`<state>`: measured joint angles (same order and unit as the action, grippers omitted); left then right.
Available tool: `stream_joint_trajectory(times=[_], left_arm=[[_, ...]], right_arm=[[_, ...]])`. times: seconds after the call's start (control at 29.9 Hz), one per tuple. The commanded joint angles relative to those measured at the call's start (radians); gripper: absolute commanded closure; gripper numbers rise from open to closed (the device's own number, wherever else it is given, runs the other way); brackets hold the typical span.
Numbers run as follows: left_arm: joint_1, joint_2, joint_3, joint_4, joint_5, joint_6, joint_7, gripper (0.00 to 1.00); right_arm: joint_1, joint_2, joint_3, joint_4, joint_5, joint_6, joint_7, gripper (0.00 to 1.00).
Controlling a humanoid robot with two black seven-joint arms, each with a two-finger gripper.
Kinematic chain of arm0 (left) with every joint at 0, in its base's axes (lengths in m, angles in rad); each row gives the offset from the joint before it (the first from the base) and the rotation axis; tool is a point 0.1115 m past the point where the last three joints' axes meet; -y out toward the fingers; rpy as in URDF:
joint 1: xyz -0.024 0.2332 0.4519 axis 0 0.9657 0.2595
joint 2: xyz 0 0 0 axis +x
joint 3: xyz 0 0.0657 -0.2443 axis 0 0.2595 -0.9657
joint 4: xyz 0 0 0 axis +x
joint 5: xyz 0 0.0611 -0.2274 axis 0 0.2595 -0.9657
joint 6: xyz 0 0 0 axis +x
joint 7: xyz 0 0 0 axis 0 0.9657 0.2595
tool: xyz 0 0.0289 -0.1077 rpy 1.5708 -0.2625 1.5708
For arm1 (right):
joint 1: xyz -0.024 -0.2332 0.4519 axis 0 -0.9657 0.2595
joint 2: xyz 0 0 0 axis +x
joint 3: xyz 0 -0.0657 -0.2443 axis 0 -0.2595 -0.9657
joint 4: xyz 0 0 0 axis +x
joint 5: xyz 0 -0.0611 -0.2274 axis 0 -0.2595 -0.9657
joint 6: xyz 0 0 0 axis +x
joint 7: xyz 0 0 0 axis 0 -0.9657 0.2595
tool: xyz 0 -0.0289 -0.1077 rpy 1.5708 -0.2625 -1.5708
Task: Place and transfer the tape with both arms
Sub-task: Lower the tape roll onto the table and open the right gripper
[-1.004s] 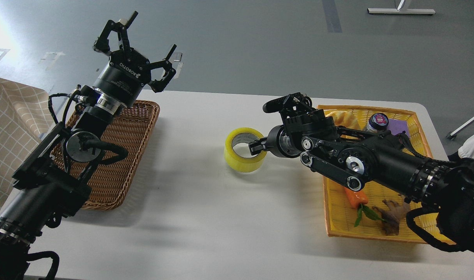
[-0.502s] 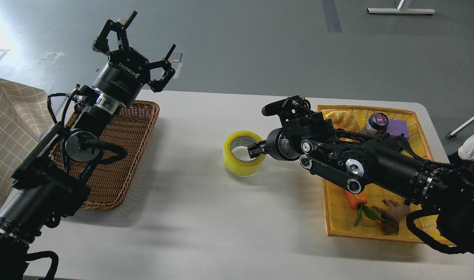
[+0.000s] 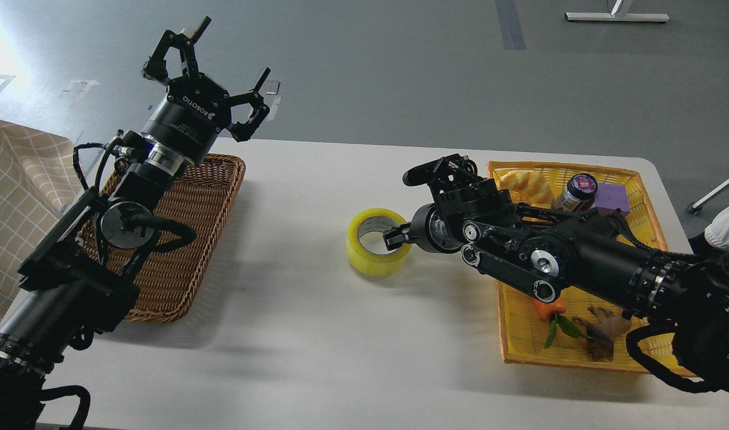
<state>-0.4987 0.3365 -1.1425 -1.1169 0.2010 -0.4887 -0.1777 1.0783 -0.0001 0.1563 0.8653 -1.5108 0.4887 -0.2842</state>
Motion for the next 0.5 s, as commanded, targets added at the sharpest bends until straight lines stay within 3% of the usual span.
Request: stream_joint_trajectory(times=[0.0,0.13,0.27,0.33,0.47], left_arm=[[0.000,-0.001,0.000,0.000,0.000,0.000,0.001,0.02],[0.000,-0.001,0.000,0.000,0.000,0.000,0.001,0.02],[0.000,-0.001,0.000,0.000,0.000,0.000,0.001,0.02],[0.000,-0.001,0.000,0.000,0.000,0.000,0.000,0.02],[0.000,-0.001,0.000,0.000,0.000,0.000,0.000,0.02]], right_arm=[[-0.001,0.000,0.003,0.000,0.001,0.000,0.000,1.00],[-0.001,0.000,0.008,0.001,0.006,0.000,0.000,0.99],[-0.003,0.000,0.014,0.003,0.009,0.000,0.000,0.75],[-0.008,0.000,0.014,0.008,0.009,0.000,0.000,0.59],[-0.014,0.000,0.017,0.008,0.009,0.000,0.000,0.51]])
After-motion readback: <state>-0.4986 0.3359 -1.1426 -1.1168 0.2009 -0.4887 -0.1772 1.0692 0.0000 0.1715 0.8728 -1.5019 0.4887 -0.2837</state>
